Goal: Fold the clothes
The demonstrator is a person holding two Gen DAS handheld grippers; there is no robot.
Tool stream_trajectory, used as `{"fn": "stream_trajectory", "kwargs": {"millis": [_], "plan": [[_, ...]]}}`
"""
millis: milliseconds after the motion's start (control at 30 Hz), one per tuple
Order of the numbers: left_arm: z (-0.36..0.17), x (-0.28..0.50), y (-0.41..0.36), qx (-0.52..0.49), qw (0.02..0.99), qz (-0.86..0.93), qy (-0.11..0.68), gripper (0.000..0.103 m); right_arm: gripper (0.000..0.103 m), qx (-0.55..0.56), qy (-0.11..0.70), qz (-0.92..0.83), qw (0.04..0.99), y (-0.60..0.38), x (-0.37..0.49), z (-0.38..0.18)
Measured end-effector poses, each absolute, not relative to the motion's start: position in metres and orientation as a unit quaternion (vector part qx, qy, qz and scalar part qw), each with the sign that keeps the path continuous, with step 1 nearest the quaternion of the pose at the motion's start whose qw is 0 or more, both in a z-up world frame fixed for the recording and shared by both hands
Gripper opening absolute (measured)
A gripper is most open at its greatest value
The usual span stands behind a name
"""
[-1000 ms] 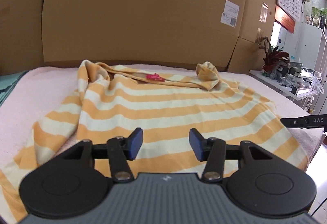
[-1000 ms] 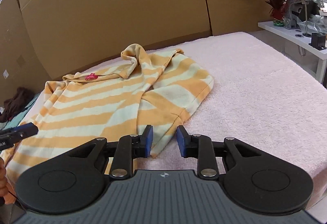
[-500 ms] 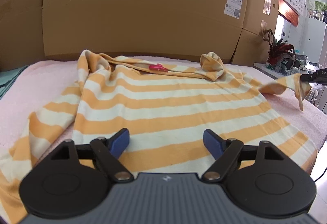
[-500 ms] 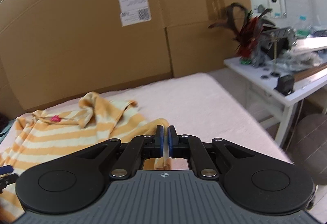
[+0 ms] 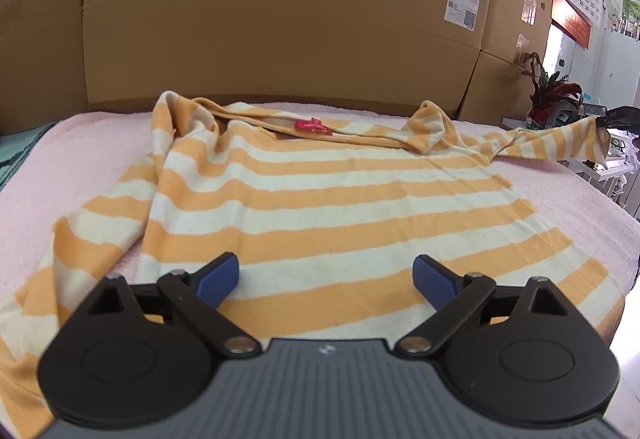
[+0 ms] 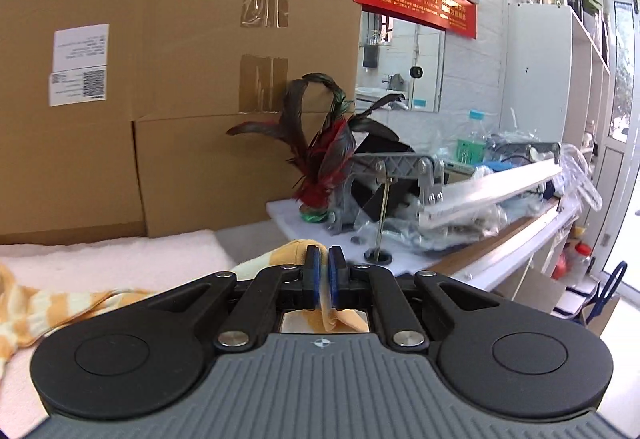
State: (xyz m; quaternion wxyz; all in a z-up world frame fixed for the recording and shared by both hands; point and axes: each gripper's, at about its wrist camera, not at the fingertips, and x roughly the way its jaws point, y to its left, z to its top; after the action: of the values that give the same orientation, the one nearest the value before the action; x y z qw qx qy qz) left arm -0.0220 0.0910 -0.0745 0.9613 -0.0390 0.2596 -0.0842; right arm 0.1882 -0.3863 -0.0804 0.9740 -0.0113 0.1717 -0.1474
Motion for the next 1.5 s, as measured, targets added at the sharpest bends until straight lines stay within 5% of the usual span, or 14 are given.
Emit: {"fn": "stream_trajectory", "kwargs": {"millis": [233,367,500,767,867,933,1000,1033,1233,1500], "plan": [[-0.075,-0.021,0.092,-0.035,0.961,-0.084,0.26,0.096,0.007,-0.032,0.167,-0.182,0.968,-0.39,0.224,-0.087],[-0.075,-0.02,0.09,-0.029,0.961,-0.081,0.263,0.096,0.018,-0.013,0.216,-0.195,0.957,-0.396,0.234,-0.104],[-0.075,-0.018,0.091,-0.032,0.96,-0.083,0.264,0.097,0.027,0.123,0.17,-0.081,0.975,-0.389,0.187,-0.09],[-0.076,-0.016,0.084,-0.011,0.961,-0.058,0.271,0.099,0.029,0.211,0.361,0.24,0.876,-0.264,0.236,-0.128],[-0.076,-0.017,0.088,-0.03,0.963,-0.044,0.266,0.099,0.045,0.229,0.418,0.326,0.816,-0.221,0.258,-0.141],[-0.076,-0.017,0.091,-0.04,0.963,-0.039,0.264,0.099,0.042,0.225,0.43,0.325,0.812,-0.205,0.274,-0.143],[-0.076,-0.016,0.09,-0.04,0.963,-0.036,0.264,0.099,0.007,0.226,0.423,0.32,0.817,-0.194,0.289,-0.138],[-0.076,-0.016,0.089,-0.037,0.963,-0.034,0.265,0.099,0.007,0.227,0.42,0.317,0.82,-0.189,0.297,-0.136],[-0.077,-0.014,0.084,-0.024,0.962,-0.022,0.269,0.099,0.012,0.314,0.352,0.273,0.838,-0.199,0.352,-0.139],[-0.076,-0.018,0.091,-0.041,0.964,-0.031,0.26,0.099,0.034,0.313,0.304,0.247,0.865,-0.22,0.325,-0.121]]}}
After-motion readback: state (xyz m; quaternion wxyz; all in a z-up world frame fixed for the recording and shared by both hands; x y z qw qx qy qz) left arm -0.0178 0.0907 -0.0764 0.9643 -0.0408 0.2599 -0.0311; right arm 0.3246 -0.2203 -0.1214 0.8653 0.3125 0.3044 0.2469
